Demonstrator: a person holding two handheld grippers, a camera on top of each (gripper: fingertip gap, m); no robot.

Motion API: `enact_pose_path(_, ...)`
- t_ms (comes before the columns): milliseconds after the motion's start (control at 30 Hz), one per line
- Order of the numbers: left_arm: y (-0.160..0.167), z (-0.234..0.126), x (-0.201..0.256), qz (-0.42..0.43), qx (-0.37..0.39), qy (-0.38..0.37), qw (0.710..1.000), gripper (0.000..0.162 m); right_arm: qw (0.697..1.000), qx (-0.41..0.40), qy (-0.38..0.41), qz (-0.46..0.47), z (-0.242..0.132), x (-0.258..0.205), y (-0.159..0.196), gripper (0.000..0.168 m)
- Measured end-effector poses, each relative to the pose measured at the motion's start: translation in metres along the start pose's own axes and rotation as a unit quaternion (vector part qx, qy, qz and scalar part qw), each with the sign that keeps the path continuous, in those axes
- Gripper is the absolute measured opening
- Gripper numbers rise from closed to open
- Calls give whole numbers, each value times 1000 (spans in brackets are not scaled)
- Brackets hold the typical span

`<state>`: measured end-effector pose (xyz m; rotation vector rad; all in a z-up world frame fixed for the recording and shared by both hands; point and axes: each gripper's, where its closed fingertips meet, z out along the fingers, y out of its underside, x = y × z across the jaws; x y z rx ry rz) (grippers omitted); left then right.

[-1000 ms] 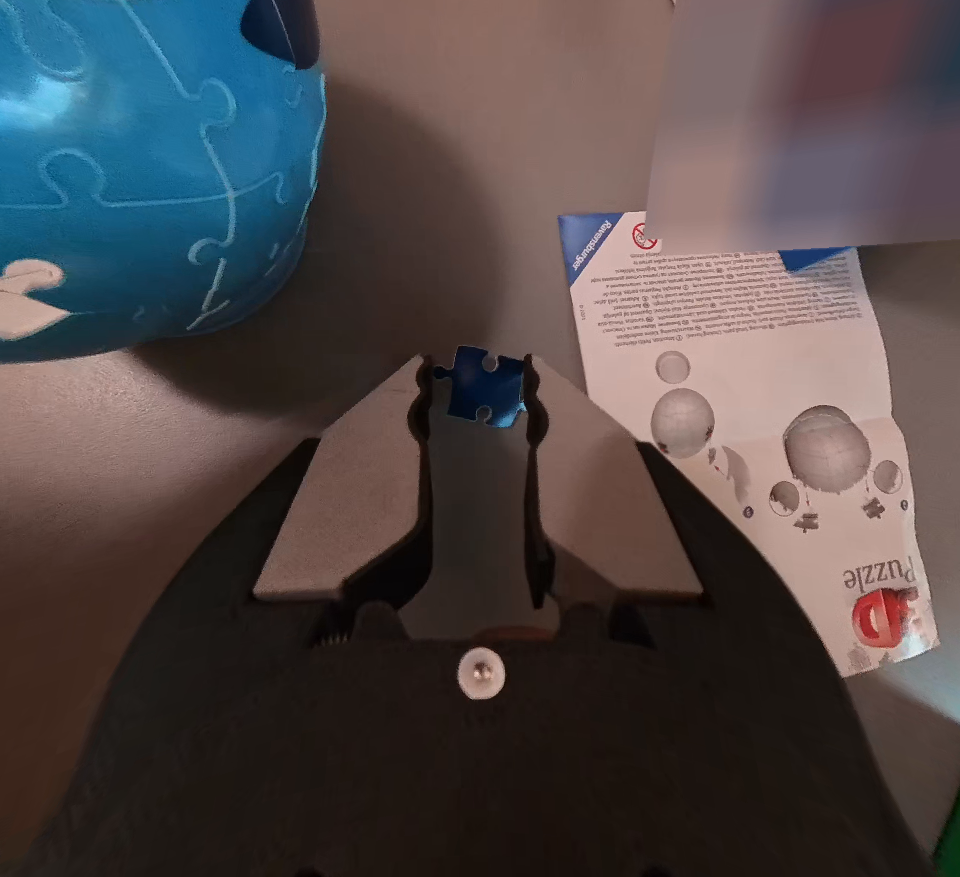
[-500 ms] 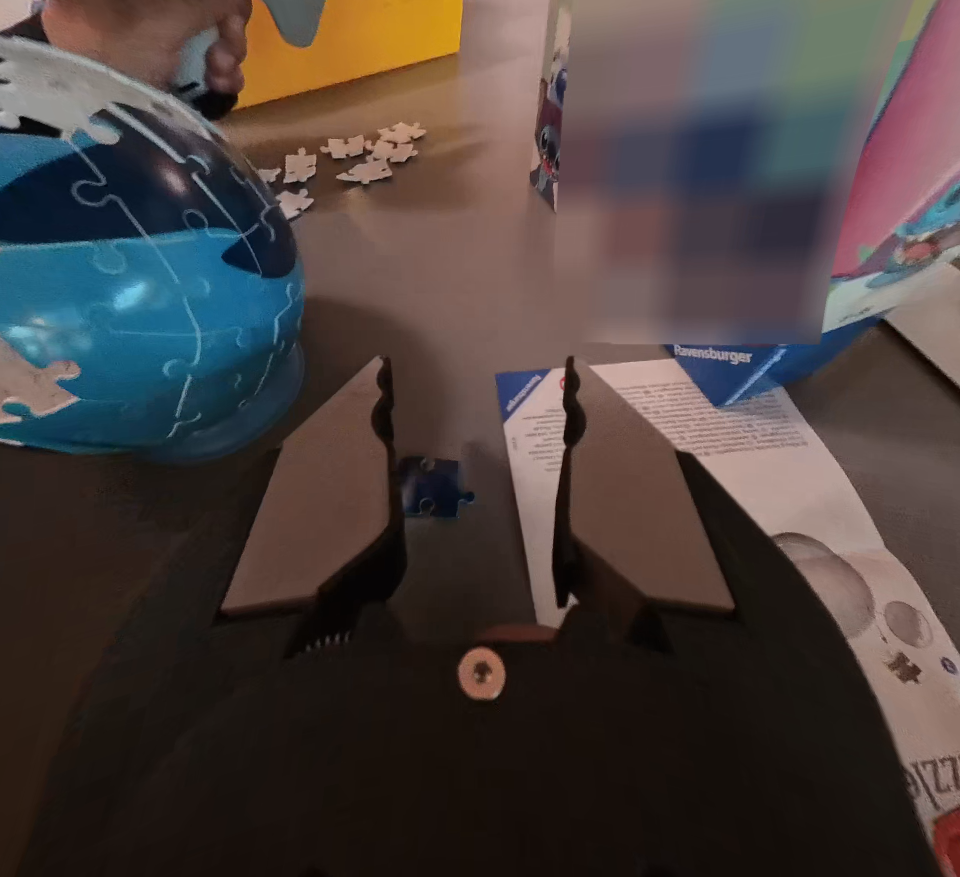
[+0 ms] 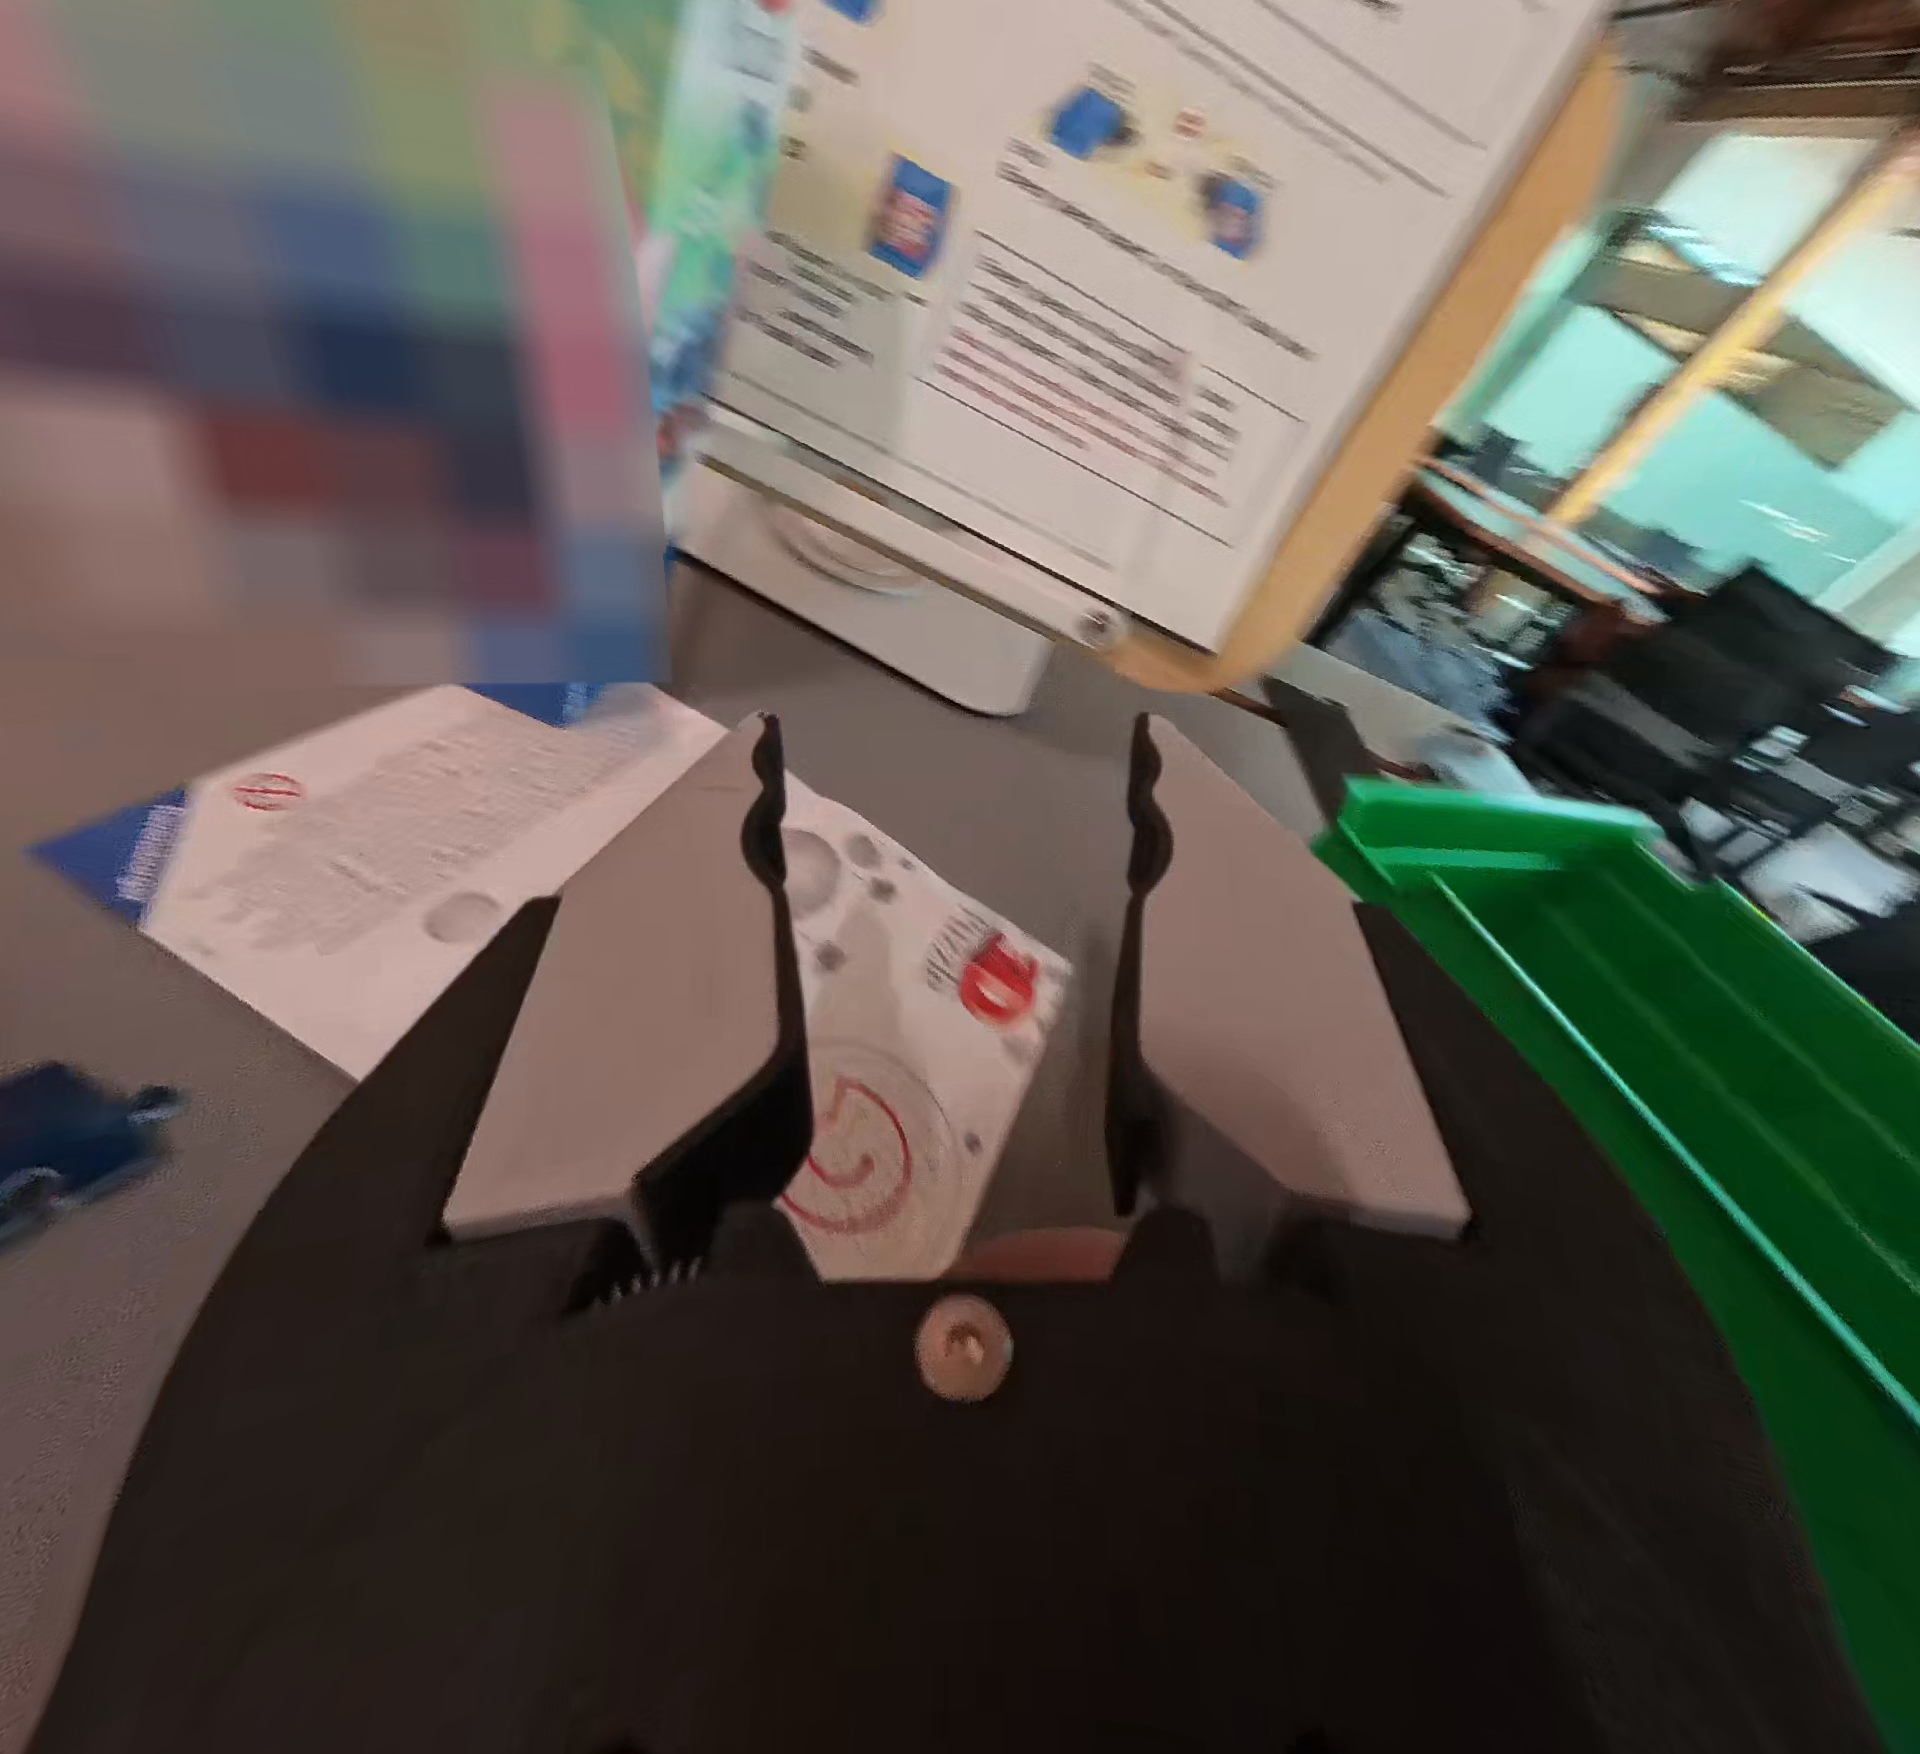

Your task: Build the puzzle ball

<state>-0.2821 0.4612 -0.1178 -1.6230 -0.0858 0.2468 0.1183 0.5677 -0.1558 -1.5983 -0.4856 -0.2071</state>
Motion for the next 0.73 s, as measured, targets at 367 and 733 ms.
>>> enact_pose_path(367, -4, -117, 38, 90, -39, 24, 995, 25, 996, -20, 14, 83, -60, 10, 27, 55)
enact_pose_path(733, 27, -116, 49, 98, -66, 59, 991, 25, 996, -3, -22, 83, -60, -3, 20, 59)
